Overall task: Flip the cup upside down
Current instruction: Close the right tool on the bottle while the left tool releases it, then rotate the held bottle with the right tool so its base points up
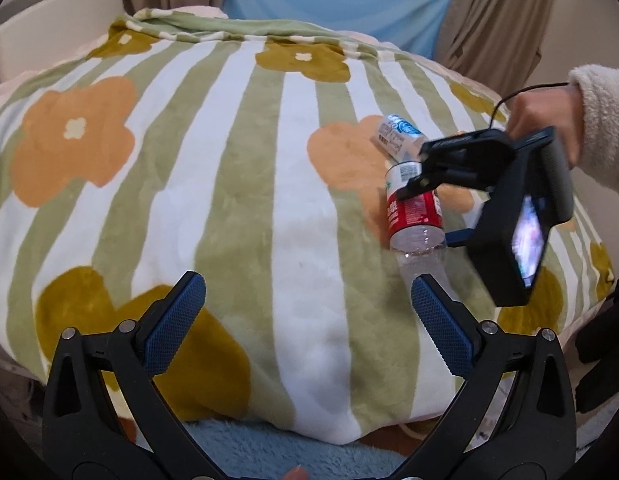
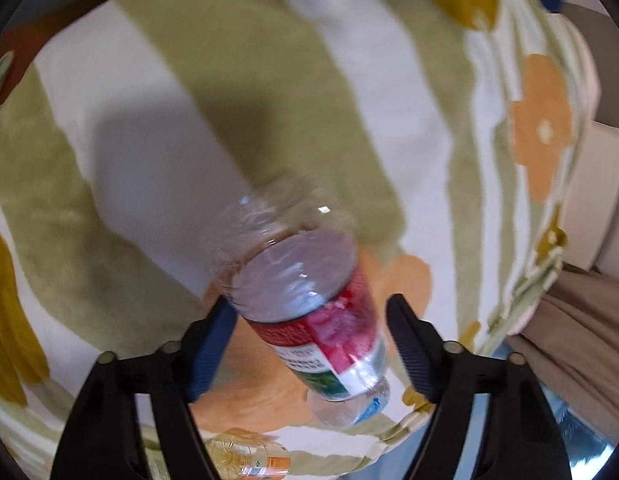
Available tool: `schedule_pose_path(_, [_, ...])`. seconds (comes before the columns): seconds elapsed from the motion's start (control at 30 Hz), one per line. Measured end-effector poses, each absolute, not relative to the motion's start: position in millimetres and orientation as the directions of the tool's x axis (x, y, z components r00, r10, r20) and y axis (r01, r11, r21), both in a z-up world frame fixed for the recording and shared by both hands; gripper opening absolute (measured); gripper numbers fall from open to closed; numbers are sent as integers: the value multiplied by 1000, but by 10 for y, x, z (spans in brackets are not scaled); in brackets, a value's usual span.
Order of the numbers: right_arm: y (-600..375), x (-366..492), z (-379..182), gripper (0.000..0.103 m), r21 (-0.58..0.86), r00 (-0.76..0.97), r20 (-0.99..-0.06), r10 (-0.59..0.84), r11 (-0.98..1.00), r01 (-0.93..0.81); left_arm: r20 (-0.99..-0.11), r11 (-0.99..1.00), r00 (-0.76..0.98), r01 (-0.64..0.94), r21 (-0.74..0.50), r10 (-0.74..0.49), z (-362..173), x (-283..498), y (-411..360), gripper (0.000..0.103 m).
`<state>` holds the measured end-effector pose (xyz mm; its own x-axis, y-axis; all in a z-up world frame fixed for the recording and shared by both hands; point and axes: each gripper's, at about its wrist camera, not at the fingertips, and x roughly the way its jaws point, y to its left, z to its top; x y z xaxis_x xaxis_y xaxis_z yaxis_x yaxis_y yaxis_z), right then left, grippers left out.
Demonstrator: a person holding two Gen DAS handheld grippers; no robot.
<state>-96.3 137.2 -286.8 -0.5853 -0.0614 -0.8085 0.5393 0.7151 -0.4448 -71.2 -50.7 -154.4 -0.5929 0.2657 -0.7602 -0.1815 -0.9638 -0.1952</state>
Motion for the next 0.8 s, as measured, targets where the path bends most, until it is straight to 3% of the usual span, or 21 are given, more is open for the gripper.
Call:
schedule_pose_path(0.23, [1192, -1154, -2758, 63, -400, -530, -848, 21, 631, 665, -751, -956, -592, -182, -229, 293, -1551, -731, -584, 102])
schedule_pose_path(0.33, [1028, -1430, -2617, 63, -310, -392, -905, 165, 376, 874, -735, -950, -603, -177, -256, 311, -1494, -699, -642, 102])
schedule_pose_path(0.43, [917, -1850, -2475, 63, -160, -142, -959, 244, -53, 986, -723, -943, -607, -175, -282, 329, -1446, -673, -685, 102])
schedule_pose_path(0.53, [977, -2329, -2364, 63, -6, 86, -983, 164, -495, 869, -709, -935, -612, -182, -305, 350, -1400, -636, -708, 102])
schedule_pose_path(0.6, [1090, -2562, -2339, 63, 77, 168, -983, 72, -673, 736, -705, -934, -616, -187, -304, 353, -1379, -606, -716, 102])
schedule_pose_path(0.8, [1195, -2753, -2319, 64, 128, 186, -982, -11, -765, 632, -699, -937, -627, -186, -295, 344, -1333, -540, -781, 102])
